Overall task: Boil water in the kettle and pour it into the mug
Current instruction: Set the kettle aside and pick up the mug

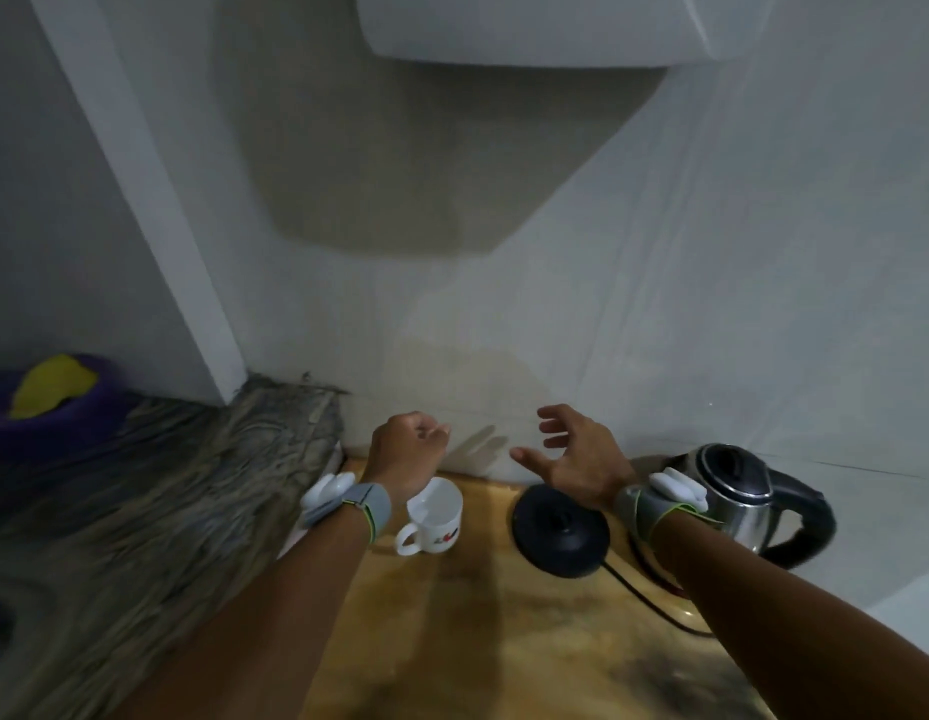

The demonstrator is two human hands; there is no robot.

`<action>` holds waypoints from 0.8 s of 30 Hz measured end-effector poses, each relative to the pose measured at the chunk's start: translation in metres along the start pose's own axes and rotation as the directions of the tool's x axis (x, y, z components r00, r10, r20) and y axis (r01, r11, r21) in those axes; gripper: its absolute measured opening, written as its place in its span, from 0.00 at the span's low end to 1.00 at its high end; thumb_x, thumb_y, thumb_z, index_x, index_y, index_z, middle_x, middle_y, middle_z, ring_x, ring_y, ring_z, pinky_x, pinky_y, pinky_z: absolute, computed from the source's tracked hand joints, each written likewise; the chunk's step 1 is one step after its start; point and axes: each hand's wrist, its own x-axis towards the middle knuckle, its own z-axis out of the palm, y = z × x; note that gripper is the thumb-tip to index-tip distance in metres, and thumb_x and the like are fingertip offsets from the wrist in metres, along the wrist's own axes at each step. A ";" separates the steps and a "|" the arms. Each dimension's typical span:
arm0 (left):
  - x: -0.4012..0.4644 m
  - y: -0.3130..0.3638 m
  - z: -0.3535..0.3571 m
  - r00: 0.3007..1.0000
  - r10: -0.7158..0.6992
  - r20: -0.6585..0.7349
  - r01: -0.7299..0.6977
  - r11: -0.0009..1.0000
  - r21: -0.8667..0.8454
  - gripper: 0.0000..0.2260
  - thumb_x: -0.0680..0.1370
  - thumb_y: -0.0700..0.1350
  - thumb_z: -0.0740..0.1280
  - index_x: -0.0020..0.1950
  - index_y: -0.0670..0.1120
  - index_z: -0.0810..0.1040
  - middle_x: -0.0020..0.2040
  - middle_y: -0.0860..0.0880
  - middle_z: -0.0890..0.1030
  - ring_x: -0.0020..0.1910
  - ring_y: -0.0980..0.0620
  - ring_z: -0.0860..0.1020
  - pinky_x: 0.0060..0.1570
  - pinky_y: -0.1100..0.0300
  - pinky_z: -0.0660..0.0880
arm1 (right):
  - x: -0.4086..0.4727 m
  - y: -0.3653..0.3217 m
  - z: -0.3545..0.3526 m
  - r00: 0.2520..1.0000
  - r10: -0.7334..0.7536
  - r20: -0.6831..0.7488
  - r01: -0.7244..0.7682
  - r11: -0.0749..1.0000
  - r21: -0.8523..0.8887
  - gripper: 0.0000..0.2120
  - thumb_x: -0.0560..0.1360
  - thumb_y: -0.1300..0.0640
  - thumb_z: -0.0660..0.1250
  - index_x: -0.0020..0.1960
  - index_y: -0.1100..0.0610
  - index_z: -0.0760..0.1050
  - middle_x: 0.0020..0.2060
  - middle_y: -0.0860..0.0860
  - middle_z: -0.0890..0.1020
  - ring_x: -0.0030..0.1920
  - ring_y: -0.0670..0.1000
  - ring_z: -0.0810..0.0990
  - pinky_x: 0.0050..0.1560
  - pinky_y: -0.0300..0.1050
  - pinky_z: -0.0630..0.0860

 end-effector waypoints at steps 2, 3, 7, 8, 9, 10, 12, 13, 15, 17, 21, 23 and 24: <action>-0.001 -0.016 -0.004 1.000 -0.021 -0.004 0.021 1.000 -0.003 0.13 0.81 0.53 0.68 0.58 0.47 0.86 0.55 0.48 0.87 0.57 0.46 0.83 0.60 0.56 0.79 | 0.001 -0.003 0.021 1.000 0.003 0.027 -0.004 1.000 0.008 0.43 0.62 0.27 0.71 0.69 0.48 0.67 0.60 0.47 0.78 0.53 0.45 0.79 0.49 0.37 0.77; -0.001 -0.025 -0.006 1.000 -0.030 -0.004 0.030 1.000 -0.004 0.13 0.81 0.53 0.68 0.58 0.47 0.86 0.55 0.48 0.87 0.58 0.46 0.83 0.61 0.54 0.79 | 0.001 -0.005 0.032 0.999 0.006 0.036 -0.006 1.000 0.007 0.43 0.62 0.28 0.72 0.69 0.48 0.67 0.60 0.47 0.78 0.52 0.45 0.79 0.48 0.36 0.75; -0.003 -0.049 -0.008 0.997 -0.071 -0.003 0.071 0.997 -0.015 0.12 0.80 0.52 0.68 0.57 0.47 0.87 0.55 0.48 0.87 0.59 0.45 0.83 0.63 0.52 0.79 | 0.002 -0.007 0.063 0.996 0.031 0.089 -0.031 1.000 0.005 0.43 0.62 0.30 0.73 0.70 0.49 0.67 0.61 0.47 0.78 0.52 0.44 0.77 0.44 0.30 0.71; -0.003 -0.052 -0.007 0.997 -0.072 0.002 0.072 0.997 -0.014 0.12 0.80 0.52 0.68 0.57 0.47 0.86 0.55 0.48 0.87 0.59 0.46 0.83 0.63 0.53 0.79 | 0.001 -0.006 0.067 0.994 0.033 0.103 -0.034 0.999 0.004 0.44 0.62 0.30 0.73 0.70 0.49 0.66 0.61 0.47 0.77 0.52 0.44 0.77 0.45 0.31 0.71; -0.003 -0.056 -0.007 0.997 -0.079 0.006 0.079 0.997 -0.015 0.12 0.80 0.52 0.68 0.58 0.47 0.86 0.56 0.48 0.87 0.59 0.46 0.83 0.62 0.55 0.78 | 0.001 -0.006 0.072 0.992 0.037 0.119 -0.038 0.999 0.000 0.44 0.62 0.29 0.73 0.71 0.48 0.66 0.62 0.48 0.77 0.52 0.44 0.76 0.46 0.32 0.72; -0.002 -0.063 -0.006 0.996 -0.088 0.008 0.088 0.996 -0.022 0.13 0.81 0.52 0.68 0.58 0.47 0.86 0.57 0.48 0.87 0.59 0.46 0.82 0.60 0.56 0.77 | 0.001 -0.005 0.080 0.990 0.044 0.131 -0.043 0.999 -0.005 0.44 0.61 0.29 0.73 0.71 0.48 0.65 0.63 0.48 0.77 0.53 0.44 0.77 0.47 0.34 0.73; -0.002 -0.069 -0.002 0.995 -0.097 0.014 0.097 0.995 -0.036 0.13 0.81 0.51 0.67 0.59 0.47 0.86 0.57 0.48 0.87 0.59 0.46 0.82 0.58 0.57 0.76 | 0.003 -0.003 0.091 0.987 0.065 0.148 -0.064 0.998 -0.015 0.45 0.60 0.28 0.73 0.71 0.46 0.65 0.64 0.47 0.77 0.56 0.47 0.78 0.49 0.36 0.74; -0.003 -0.072 0.000 0.995 -0.099 0.014 0.100 0.994 -0.041 0.12 0.82 0.51 0.67 0.58 0.47 0.86 0.56 0.48 0.87 0.58 0.46 0.82 0.59 0.56 0.77 | 0.003 -0.002 0.097 0.984 0.080 0.157 -0.078 0.997 -0.022 0.46 0.59 0.28 0.73 0.71 0.45 0.64 0.64 0.47 0.77 0.57 0.48 0.78 0.49 0.38 0.75; -0.004 -0.075 0.004 0.995 -0.103 0.015 0.104 0.993 -0.050 0.11 0.81 0.50 0.66 0.56 0.48 0.87 0.55 0.48 0.87 0.57 0.46 0.82 0.60 0.54 0.78 | 0.004 0.000 0.105 0.980 0.101 0.174 -0.095 0.995 -0.040 0.47 0.57 0.26 0.72 0.70 0.43 0.63 0.64 0.46 0.77 0.55 0.47 0.77 0.49 0.39 0.74; -0.004 -0.078 0.008 0.993 -0.118 0.030 0.120 0.990 -0.078 0.09 0.81 0.48 0.66 0.53 0.51 0.86 0.54 0.49 0.87 0.56 0.46 0.82 0.58 0.56 0.78 | 0.006 0.002 0.114 0.975 0.116 0.190 -0.107 0.992 -0.060 0.48 0.55 0.25 0.71 0.70 0.42 0.63 0.64 0.45 0.77 0.52 0.44 0.75 0.48 0.38 0.74; -0.003 -0.083 0.016 0.989 -0.140 0.055 0.145 0.983 -0.112 0.06 0.81 0.47 0.66 0.49 0.56 0.82 0.52 0.51 0.85 0.55 0.48 0.81 0.55 0.59 0.73 | 0.007 0.005 0.130 0.965 0.135 0.224 -0.112 0.987 -0.111 0.50 0.54 0.26 0.72 0.70 0.41 0.60 0.65 0.46 0.76 0.58 0.49 0.77 0.56 0.47 0.77; -0.003 -0.084 0.018 0.987 -0.152 0.059 0.158 0.980 -0.124 0.07 0.82 0.48 0.65 0.49 0.54 0.83 0.51 0.51 0.85 0.55 0.46 0.81 0.55 0.57 0.74 | 0.005 0.004 0.135 0.959 0.130 0.251 -0.102 0.988 -0.120 0.50 0.55 0.28 0.73 0.71 0.42 0.58 0.66 0.48 0.75 0.61 0.52 0.76 0.59 0.49 0.76; -0.003 -0.085 0.020 0.986 -0.157 0.061 0.164 0.979 -0.125 0.08 0.82 0.48 0.64 0.50 0.51 0.84 0.51 0.50 0.85 0.56 0.45 0.81 0.57 0.56 0.76 | 0.004 0.004 0.138 0.957 0.123 0.264 -0.095 0.988 -0.118 0.49 0.57 0.30 0.74 0.72 0.43 0.58 0.67 0.49 0.74 0.62 0.52 0.75 0.61 0.50 0.75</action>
